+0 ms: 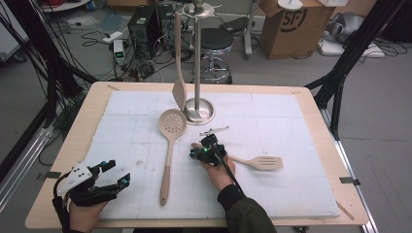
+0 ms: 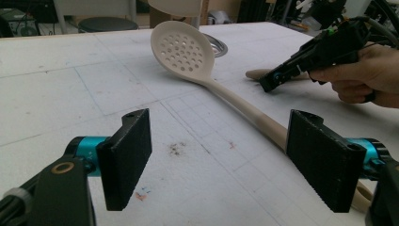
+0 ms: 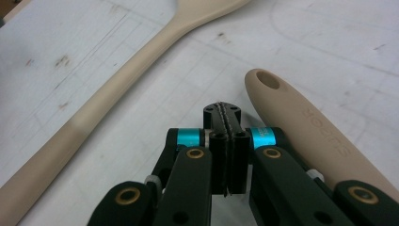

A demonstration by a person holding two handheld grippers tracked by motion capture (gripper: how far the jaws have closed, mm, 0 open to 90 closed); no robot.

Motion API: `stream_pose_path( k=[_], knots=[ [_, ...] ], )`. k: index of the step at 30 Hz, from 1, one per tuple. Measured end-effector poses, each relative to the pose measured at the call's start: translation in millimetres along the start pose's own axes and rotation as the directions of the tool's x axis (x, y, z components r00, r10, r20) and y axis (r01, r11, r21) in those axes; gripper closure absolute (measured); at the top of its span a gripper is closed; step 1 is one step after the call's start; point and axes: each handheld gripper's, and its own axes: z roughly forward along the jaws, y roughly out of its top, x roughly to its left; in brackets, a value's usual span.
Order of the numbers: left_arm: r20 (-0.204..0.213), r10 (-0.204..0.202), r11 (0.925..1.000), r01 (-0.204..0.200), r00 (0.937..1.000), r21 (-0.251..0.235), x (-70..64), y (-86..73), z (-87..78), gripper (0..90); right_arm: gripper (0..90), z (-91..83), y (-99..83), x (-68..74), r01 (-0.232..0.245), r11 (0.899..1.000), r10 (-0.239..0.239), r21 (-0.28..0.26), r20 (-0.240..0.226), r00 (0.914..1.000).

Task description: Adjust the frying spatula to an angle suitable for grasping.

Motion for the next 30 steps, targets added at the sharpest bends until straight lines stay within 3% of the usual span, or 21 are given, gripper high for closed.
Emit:
stream_pose_path(
  k=[4,15,19,23,28,30],
  knots=[
    [0.001,0.001,1.0,-0.001,1.0,0.001,0.1,0.0,-0.9,23.9,90.0,0.0,5.9,-6.7,-0.011,1.0,0.011,-0.001,0.04,0.9992],
    [0.0,0.0,1.0,0.0,1.0,0.0,-0.1,-0.1,-2.8,23.9,90.0,-6.8,13.7,-35.4,-0.075,0.997,0.076,-0.019,0.092,0.9928],
    [-0.001,-0.002,1.0,0.002,1.0,-0.004,0.1,-0.3,-3.1,23.9,90.0,-10.3,14.2,-47.1,-0.127,0.991,0.13,-0.035,0.088,0.9876],
    [-0.001,-0.002,1.0,0.002,1.0,-0.004,0.0,-0.4,-3.1,23.9,90.0,-12.3,13.5,-48.0,-0.14,0.99,0.142,-0.032,0.087,0.986],
    [-0.003,-0.006,1.0,0.006,1.0,-0.002,0.5,-0.5,-2.3,23.9,85.8,-27.3,8.1,-50.5,-0.144,0.987,0.145,-0.076,0.012,0.9894],
    [0.001,0.002,1.0,-0.002,1.0,0.004,-0.3,0.0,-0.7,23.9,82.9,-34.4,6.3,-52.4,-0.136,0.988,0.138,-0.078,0.009,0.9904]
  ],
)
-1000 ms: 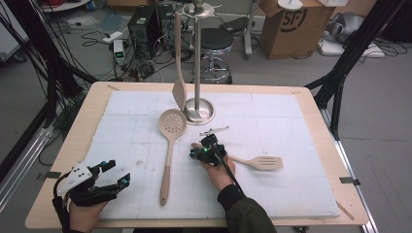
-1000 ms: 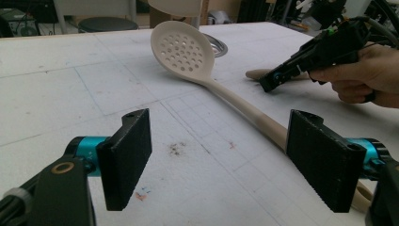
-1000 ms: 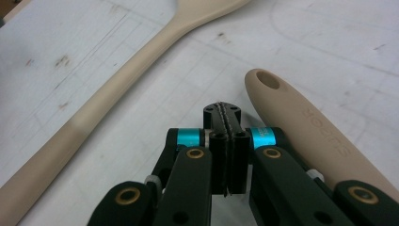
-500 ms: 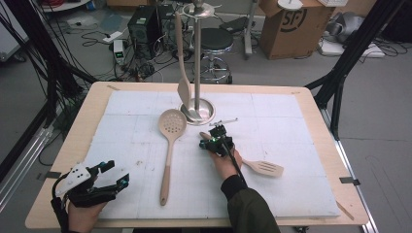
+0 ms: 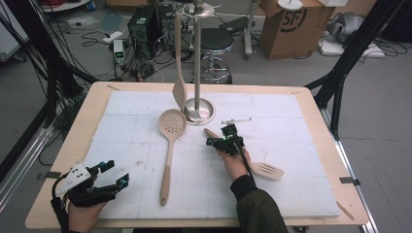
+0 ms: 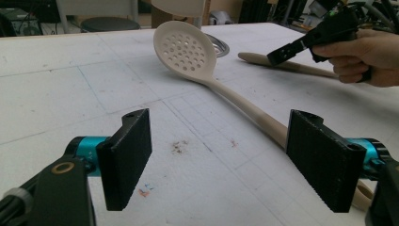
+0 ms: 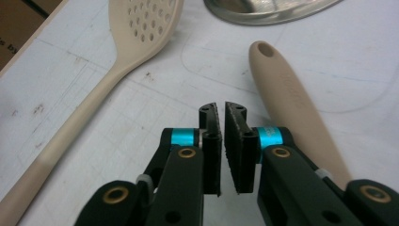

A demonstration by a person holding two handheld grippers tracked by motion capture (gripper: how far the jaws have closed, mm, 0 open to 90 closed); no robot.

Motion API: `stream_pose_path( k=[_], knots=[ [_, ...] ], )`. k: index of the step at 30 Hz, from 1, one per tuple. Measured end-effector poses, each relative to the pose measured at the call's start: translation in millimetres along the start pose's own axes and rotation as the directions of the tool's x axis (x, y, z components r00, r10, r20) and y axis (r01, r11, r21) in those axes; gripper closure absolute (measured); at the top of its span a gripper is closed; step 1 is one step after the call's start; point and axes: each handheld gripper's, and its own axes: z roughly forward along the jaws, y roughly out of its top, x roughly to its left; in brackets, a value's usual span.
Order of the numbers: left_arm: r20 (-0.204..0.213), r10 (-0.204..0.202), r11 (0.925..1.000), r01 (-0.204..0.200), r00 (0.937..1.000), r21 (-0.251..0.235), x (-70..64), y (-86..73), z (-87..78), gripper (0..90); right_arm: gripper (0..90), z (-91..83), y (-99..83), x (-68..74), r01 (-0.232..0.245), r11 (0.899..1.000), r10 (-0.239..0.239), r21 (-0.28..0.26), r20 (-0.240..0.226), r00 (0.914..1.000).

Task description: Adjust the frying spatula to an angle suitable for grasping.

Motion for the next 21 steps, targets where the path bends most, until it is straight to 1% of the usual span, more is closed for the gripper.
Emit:
stream_pose_path(
  k=[1,2,3,4,5,6,7,8,9,11,14,17,21],
  knots=[
    [0.003,0.003,1.0,-0.003,1.0,-0.001,-0.9,0.3,1.4,23.9,81.7,-3.3,-0.2,-2.0,0.002,1.0,-0.002,-0.011,-0.011,0.9999],
    [0.005,0.003,1.0,-0.003,1.0,0.001,-2.0,0.5,2.5,23.9,80.1,-6.8,-0.4,-3.8,-0.008,1.0,0.007,-0.018,-0.017,0.9998],
    [0.007,0.005,1.0,-0.005,1.0,0.004,-2.5,0.6,3.4,23.9,76.8,-10.1,-0.6,-6.2,-0.014,1.0,0.014,-0.023,-0.019,0.9997],
    [0.008,0.007,1.0,-0.007,0.9999,0.005,-2.6,0.7,4.3,23.9,73.2,-12.7,-0.5,-8.7,-0.026,0.999,0.025,-0.031,-0.034,0.9991],
    [0.009,0.006,1.0,-0.006,0.9999,0.007,-2.6,0.6,4.9,23.9,68.9,-15.5,-0.5,-10.6,-0.041,0.999,0.039,-0.035,-0.038,0.9985],
    [0.013,0.005,1.0,-0.005,0.9999,0.006,-2.3,0.6,5.6,23.9,63.8,-18.3,-0.8,-12.8,-0.043,0.998,0.042,-0.043,-0.025,0.9988],
    [0.013,0.008,0.9999,-0.008,0.9999,0.008,-1.9,0.6,5.8,23.9,62.1,-21.4,-1.0,-14.3,-0.056,0.997,0.055,-0.045,-0.021,0.9983],
    [0.014,0.007,0.9999,-0.008,0.9999,0.009,-1.4,0.6,6.3,23.9,59.2,-23.6,-1.2,-15.7,-0.06,0.997,0.059,-0.049,-0.024,0.998],
    [0.017,0.007,0.9999,-0.007,0.9998,0.007,-0.8,0.6,6.5,23.9,56.3,-26.9,-1.2,-17.8,-0.076,0.995,0.074,-0.058,-0.038,0.9965],
    [0.02,0.008,1.0,-0.008,0.9998,0.004,1.1,1.4,7.2,23.9,52.8,-32.6,-0.6,-19.0,-0.08,0.995,0.078,-0.057,-0.036,0.9963],
    [0.023,0.005,1.0,-0.005,0.9997,0.0,4.1,2.5,9.9,23.9,50.6,-43.4,-0.3,-19.4,-0.099,0.992,0.095,-0.082,-0.052,0.9941],
    [0.032,0.002,1.0,-0.003,0.9995,0.004,3.9,2.6,14.7,23.9,49.8,-54.4,0.9,-20.8,-0.102,0.989,0.095,-0.11,-0.064,0.9934],
    [0.046,0.011,0.9999,-0.012,0.9989,0.009,1.2,3.9,19.9,23.9,49.8,-70.3,5.4,-24.5,-0.092,0.989,0.087,-0.118,-0.045,0.9951]
  ],
)
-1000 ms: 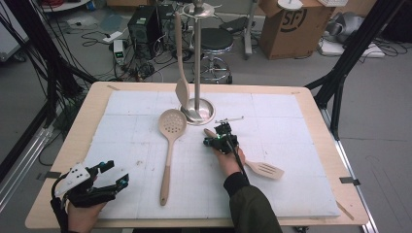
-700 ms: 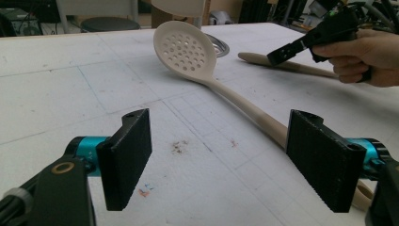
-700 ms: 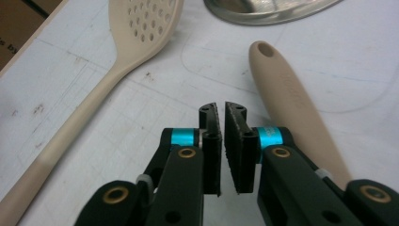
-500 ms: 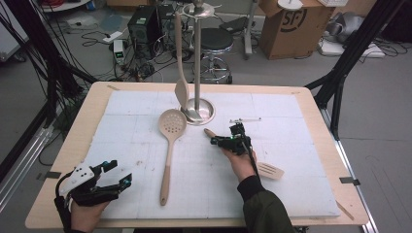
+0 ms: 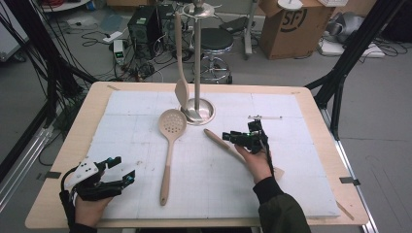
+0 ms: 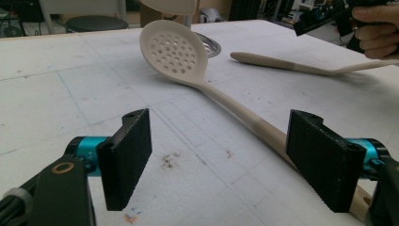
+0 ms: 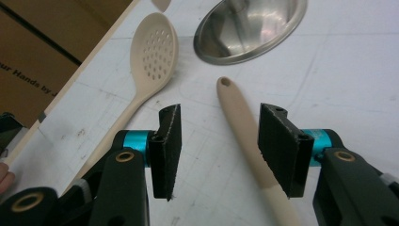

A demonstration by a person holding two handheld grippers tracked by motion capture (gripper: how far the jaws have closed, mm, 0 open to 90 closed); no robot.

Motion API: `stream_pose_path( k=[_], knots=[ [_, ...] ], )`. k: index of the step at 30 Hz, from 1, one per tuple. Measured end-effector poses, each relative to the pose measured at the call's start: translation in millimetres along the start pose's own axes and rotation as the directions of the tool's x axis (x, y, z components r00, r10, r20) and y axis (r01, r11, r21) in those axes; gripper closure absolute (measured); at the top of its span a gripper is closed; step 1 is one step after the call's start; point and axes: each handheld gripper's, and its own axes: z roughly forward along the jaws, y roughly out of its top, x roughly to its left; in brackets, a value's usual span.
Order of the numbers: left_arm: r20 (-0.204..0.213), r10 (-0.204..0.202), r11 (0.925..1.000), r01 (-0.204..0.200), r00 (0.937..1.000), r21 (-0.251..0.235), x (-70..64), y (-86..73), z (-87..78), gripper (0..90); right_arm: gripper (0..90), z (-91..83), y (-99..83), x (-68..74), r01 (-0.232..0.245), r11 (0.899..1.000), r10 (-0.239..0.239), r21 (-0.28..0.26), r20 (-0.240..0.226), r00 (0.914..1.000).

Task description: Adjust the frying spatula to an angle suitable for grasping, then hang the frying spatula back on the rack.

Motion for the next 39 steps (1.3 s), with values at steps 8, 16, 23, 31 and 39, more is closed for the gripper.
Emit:
stream_pose_path(
  k=[8,16,23,31,39],
  knots=[
    [0.018,0.006,1.0,-0.006,0.9998,0.002,-1.8,1.9,7.0,23.9,50.0,-21.6,8.8,-17.3,0.001,0.999,-0.003,0.054,0.04,0.9992],
    [0.016,0.004,1.0,-0.004,0.9999,0.009,-1.0,0.9,9.5,23.9,50.1,-19.3,8.8,-27.6,0.019,0.992,-0.024,0.129,0.036,0.9991],
    [0.016,0.004,0.9999,-0.004,0.9999,0.016,-1.0,0.1,10.5,23.9,50.2,-11.3,7.7,-31.0,0.031,0.983,-0.037,0.183,0.029,0.9989],
    [0.014,0.003,0.9999,-0.004,0.9999,0.014,-0.7,0.2,9.1,23.9,50.4,2.1,5.7,-32.5,0.044,0.961,-0.05,0.272,0.016,0.9986],
    [0.014,0.007,0.9999,-0.007,0.9999,0.014,-2.3,0.6,9.2,23.9,52.9,14.8,-0.5,-31.7,0.072,0.927,-0.084,0.368,0.015,0.9964]
  ],
)
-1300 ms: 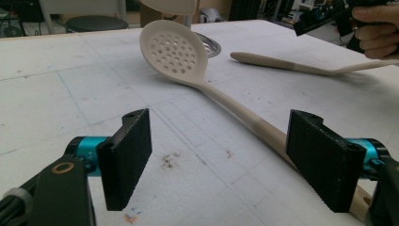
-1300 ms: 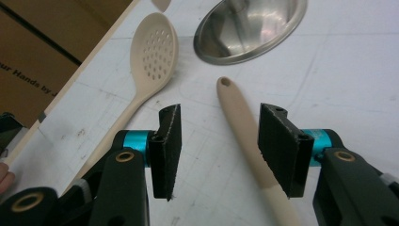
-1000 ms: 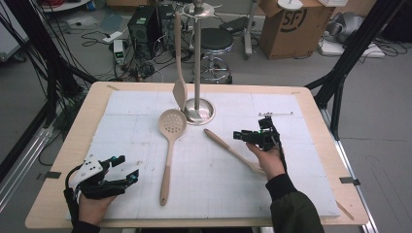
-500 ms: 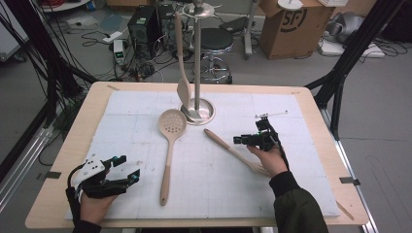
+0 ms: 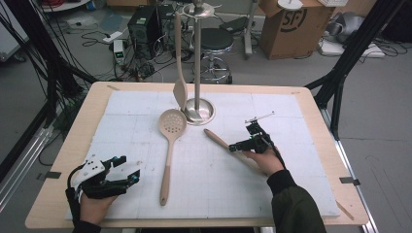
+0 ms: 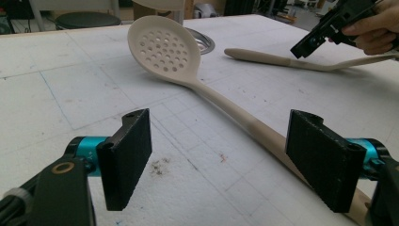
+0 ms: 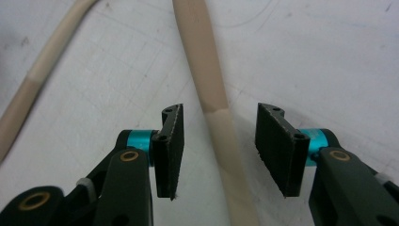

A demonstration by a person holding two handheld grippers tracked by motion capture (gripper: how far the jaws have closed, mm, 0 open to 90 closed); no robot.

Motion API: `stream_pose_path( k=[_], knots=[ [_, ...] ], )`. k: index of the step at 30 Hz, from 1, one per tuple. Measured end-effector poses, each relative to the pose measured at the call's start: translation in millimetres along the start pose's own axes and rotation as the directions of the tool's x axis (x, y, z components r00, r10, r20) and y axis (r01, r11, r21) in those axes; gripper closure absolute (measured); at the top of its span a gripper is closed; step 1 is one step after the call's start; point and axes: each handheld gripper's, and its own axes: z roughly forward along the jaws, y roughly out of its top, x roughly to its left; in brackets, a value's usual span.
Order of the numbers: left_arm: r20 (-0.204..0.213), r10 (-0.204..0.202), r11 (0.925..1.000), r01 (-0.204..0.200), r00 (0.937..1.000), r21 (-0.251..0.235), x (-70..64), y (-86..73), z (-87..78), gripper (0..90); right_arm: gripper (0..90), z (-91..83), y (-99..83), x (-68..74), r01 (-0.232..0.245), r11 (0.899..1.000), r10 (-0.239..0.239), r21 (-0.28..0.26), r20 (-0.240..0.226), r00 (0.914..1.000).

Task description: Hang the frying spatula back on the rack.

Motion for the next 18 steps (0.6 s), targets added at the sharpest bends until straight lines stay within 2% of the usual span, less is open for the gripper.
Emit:
stream_pose_path(
  k=[6,9,12,17,18],
  knots=[
    [0.0,0.003,1.0,-0.003,1.0,0.0,-0.4,0.1,-1.6,23.9,53.3,7.3,-0.7,2.1,0.013,0.998,-0.012,0.057,-0.011,0.9999],
    [-0.004,0.001,1.0,-0.001,1.0,-0.001,-0.4,-0.1,-2.6,23.9,55.3,8.9,-0.7,4.6,0.023,0.998,-0.022,0.065,-0.014,0.9997],
    [-0.004,0.002,1.0,-0.002,1.0,-0.001,0.1,-0.3,-3.2,23.9,55.3,9.2,-1.0,8.8,0.049,0.996,-0.049,0.072,0.008,0.9987],
    [-0.008,-0.002,1.0,0.002,1.0,-0.001,-0.3,-0.7,-4.7,23.9,57.5,8.1,-2.7,11.4,0.079,0.993,-0.081,0.092,0.018,0.9965],
    [-0.009,0.001,1.0,-0.001,1.0,-0.002,-0.1,-0.7,-5.1,23.9,57.8,7.9,-3.4,12.3,0.097,0.99,-0.1,0.098,0.023,0.9947]
  ],
)
